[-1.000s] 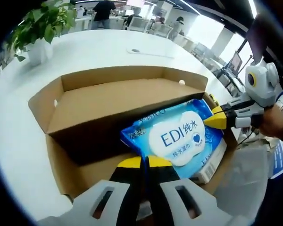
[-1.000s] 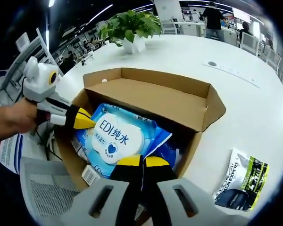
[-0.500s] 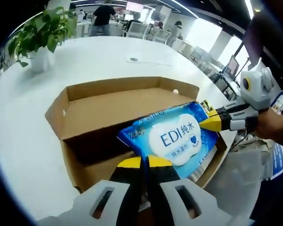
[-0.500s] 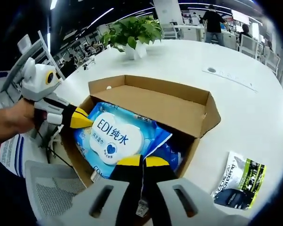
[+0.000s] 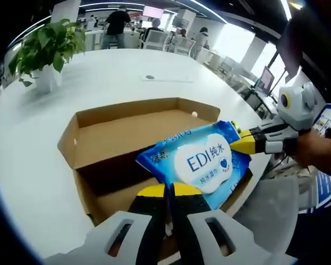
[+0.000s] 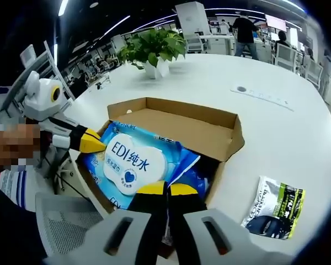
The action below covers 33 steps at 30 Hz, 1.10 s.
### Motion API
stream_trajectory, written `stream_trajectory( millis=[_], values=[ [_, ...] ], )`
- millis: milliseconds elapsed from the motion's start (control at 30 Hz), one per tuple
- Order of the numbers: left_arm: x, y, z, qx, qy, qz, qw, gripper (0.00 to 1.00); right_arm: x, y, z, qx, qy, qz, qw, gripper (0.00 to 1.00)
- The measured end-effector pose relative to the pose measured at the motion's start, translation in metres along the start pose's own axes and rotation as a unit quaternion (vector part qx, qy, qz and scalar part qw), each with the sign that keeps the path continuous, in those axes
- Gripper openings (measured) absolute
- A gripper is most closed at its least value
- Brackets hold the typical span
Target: Operate the shoe box by opening the lid, removing the specified soft item, and placing it in the target area until the item is outside and the box remains undamaged.
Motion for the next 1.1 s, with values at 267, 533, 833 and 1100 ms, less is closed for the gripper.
stream_trajectory(
  millis=[267,533,833,1100],
  values=[
    [-0.001,-0.019,-0.012,-0.018,-0.006,0.012,0.9998,0.00,0.018,-0.008,-0.001,-0.003,-0.014,0.013,0.9998,0.00],
    [-0.006,-0.039,-0.014,-0.027,0.000,0.025,0.9993,0.00,0.036,-0.021,0.000,-0.009,-0.022,0.029,0.9993,0.00],
    [-0.020,-0.067,-0.021,-0.042,0.006,0.044,0.9981,0.00,0.059,-0.041,0.005,-0.020,-0.034,0.050,0.9980,0.00],
    [-0.039,-0.091,-0.023,-0.054,0.017,0.059,0.9966,0.00,0.076,-0.064,0.015,-0.035,-0.038,0.065,0.9966,0.00]
  ],
)
Point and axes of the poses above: the point that each gripper's makers call its tool centre point, and the gripper's own axes: x roughly backward along the fingers, y roughly to its left, z roughly out of its underside, the point moved 6 cm from there along x, roughly backward along the fingers, and after that the axes turned 6 degrees about -y, right-handed, at the moved point
